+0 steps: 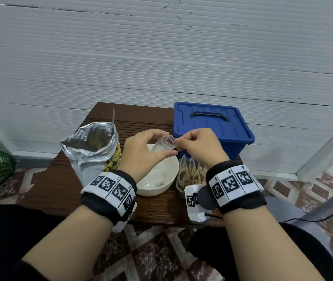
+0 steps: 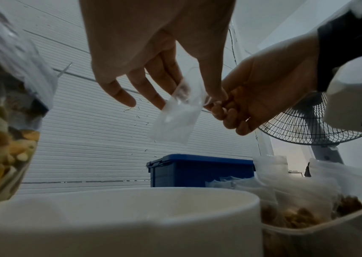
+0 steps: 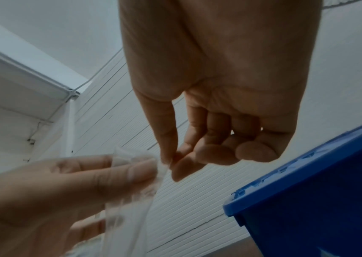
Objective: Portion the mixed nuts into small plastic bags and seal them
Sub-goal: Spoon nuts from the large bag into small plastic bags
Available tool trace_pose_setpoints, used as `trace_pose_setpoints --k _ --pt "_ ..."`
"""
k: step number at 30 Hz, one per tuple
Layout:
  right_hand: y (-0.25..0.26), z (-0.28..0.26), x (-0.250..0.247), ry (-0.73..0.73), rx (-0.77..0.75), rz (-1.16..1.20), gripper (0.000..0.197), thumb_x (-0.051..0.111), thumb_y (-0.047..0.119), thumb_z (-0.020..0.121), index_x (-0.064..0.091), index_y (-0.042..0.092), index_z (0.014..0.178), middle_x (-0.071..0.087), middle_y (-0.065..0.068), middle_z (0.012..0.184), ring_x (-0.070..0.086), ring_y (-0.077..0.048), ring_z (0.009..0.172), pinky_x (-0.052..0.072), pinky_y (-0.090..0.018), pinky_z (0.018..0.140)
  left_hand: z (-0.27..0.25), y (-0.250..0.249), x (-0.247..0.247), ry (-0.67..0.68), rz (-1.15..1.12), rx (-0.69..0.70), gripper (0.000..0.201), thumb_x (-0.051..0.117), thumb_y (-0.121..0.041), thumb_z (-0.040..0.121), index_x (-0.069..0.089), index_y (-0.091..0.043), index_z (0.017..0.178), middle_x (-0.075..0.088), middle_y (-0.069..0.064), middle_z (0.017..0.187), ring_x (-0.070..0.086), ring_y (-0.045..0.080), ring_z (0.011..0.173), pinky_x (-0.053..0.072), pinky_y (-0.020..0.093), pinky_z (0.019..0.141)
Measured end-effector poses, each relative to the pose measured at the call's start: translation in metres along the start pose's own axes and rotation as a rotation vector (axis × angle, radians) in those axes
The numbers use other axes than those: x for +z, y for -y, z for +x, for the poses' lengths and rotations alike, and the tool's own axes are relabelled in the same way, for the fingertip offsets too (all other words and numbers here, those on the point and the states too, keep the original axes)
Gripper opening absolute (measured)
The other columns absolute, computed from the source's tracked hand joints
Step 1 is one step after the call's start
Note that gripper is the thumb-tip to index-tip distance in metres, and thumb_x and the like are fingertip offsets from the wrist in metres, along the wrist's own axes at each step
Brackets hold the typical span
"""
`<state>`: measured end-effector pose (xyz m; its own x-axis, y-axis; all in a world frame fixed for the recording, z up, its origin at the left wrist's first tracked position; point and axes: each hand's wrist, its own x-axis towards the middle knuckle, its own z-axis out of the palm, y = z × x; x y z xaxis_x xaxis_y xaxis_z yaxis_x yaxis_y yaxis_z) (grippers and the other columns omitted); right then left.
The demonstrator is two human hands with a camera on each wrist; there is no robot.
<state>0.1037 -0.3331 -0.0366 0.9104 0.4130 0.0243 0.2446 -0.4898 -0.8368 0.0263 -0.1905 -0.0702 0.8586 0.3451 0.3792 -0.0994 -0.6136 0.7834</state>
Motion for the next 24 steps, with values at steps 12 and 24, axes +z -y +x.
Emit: trace_pose_setpoints --k 12,24 --pt "0.0079 -0.003 0.0007 -0.013 -0.051 -0.123 0.019 0.073 0.032 0.082 0.073 0.014 0.078 0.069 0.001 0.078 0.061 -0.007 0.076 0.047 -0.018 0.065 -0.0014 0.0035 0.0018 0.054 0.078 -0.014 0.052 0.087 -0.045 0.059 0.071 -0.028 0.106 0.068 -0.019 0.101 0.055 -0.016 0.096 0.033 -0.004 0.082" --pt "0.005 -0.0006 -0.001 -0.048 -0.016 -0.139 0.023 0.064 0.023 0.09 0.075 0.006 0.078 0.069 0.0 0.074 0.059 -0.005 0.066 0.041 -0.01 0.053 -0.0035 0.0049 0.0015 0.083 -0.03 -0.043 0.045 0.083 -0.042 0.064 0.07 -0.032 0.106 0.063 -0.027 0.098 0.052 -0.02 0.098 0.033 -0.004 0.081"
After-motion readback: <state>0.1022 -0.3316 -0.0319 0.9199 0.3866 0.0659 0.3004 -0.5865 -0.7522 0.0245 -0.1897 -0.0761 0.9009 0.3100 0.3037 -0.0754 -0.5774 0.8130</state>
